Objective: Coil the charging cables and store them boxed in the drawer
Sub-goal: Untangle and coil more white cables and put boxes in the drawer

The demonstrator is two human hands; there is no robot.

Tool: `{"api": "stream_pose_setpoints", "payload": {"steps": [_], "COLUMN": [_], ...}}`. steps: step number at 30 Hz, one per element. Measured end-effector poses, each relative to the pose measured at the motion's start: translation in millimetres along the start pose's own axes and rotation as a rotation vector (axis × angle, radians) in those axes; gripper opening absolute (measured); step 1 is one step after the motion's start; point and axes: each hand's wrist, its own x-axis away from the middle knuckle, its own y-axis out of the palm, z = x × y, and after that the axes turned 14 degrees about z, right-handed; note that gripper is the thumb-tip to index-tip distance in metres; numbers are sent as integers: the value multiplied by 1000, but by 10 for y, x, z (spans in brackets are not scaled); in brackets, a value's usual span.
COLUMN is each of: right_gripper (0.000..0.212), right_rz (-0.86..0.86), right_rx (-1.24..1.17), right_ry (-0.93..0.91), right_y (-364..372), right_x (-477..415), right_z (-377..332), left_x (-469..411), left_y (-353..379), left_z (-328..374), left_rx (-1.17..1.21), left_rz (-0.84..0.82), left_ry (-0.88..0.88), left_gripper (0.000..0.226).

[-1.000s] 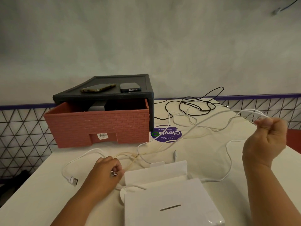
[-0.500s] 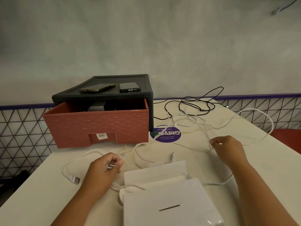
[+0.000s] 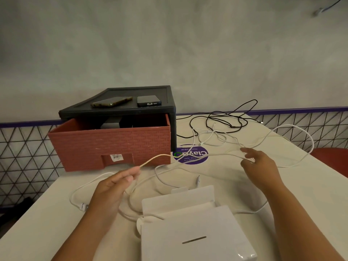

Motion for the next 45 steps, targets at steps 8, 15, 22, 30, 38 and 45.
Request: {"api": "stream_pose_setpoints", "payload": {"steps": [8, 15, 22, 30, 38, 45], "right_gripper": [31, 21, 12, 29, 38, 31], "right_rz": [-311, -368, -310, -128, -261, 205], "right_rx": [63, 82, -155, 305, 514, -105], "right_ry": [-163, -120, -23, -83, 157, 362], "right_y": [109, 99, -27, 2, -149, -171], "right_x": [86, 90, 60, -41, -45, -177], "right_z": [-65, -86, -109, 87, 182, 191], "left_x": [-55, -9, -9, -121, -115, -119], "left_y": [-60, -3, -26, -123, -167, -240], "left_z": [17, -58, -241, -295, -228, -219], "left_rx": [349, -169, -659, -837, -826, -705], "left_rz": [-67, -1, -185, -195, -255, -276], "left_ry": [-102, -2, 158, 242, 233, 230], "left_gripper": [41, 44, 60, 51, 52, 38]}}
